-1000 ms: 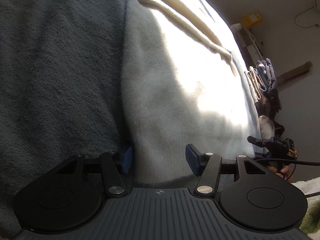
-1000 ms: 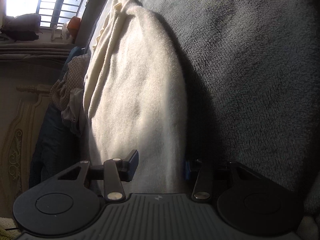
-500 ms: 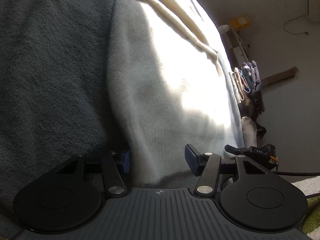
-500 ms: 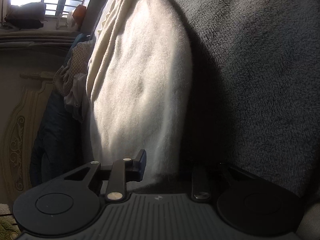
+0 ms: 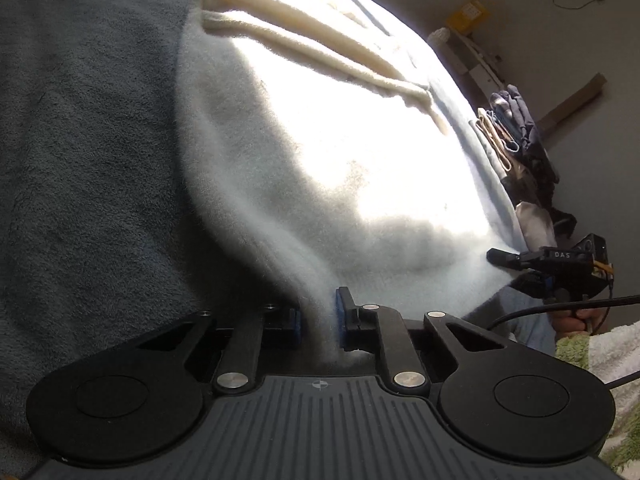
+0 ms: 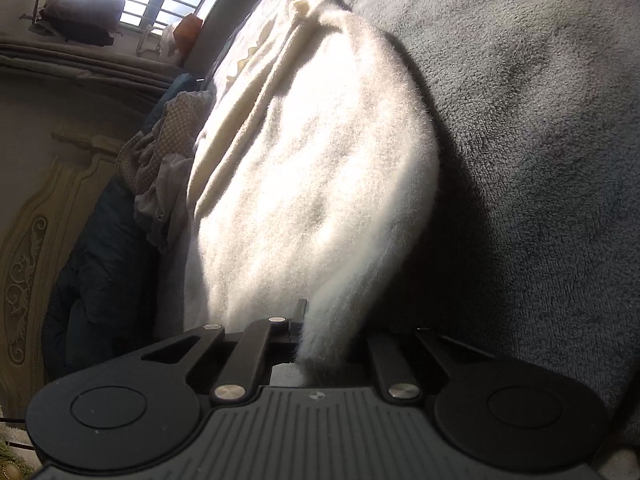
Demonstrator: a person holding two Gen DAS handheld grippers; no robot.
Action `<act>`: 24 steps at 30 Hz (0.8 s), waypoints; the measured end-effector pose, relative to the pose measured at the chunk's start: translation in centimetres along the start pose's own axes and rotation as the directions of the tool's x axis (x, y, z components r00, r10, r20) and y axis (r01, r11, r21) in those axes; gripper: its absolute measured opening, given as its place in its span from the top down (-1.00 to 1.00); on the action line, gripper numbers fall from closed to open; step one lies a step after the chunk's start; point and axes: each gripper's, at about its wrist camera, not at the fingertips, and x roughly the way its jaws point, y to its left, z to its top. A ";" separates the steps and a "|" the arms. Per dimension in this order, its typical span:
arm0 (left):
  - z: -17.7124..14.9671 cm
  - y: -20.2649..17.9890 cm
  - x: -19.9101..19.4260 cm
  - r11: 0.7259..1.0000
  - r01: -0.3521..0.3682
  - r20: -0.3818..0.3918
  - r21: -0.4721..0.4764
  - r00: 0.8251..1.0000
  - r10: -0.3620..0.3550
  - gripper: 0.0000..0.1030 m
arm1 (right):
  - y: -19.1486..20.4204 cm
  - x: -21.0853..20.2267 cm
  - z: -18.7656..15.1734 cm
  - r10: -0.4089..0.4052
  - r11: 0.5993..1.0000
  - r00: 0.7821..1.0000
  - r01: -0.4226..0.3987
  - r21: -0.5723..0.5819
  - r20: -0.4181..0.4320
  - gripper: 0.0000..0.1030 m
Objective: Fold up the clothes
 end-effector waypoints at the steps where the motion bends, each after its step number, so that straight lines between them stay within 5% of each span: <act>1: 0.2 -0.2 -0.5 1.000 0.004 0.013 0.015 1.000 -0.004 0.75 | 0.4 -0.1 0.2 0.008 1.000 1.000 -0.008 -0.010 0.010 0.85; 24: 12.4 -2.4 -0.6 0.999 0.035 0.318 -0.031 0.948 -0.023 0.80 | 8.4 0.2 10.6 0.047 0.972 0.987 -0.009 -0.234 0.153 0.85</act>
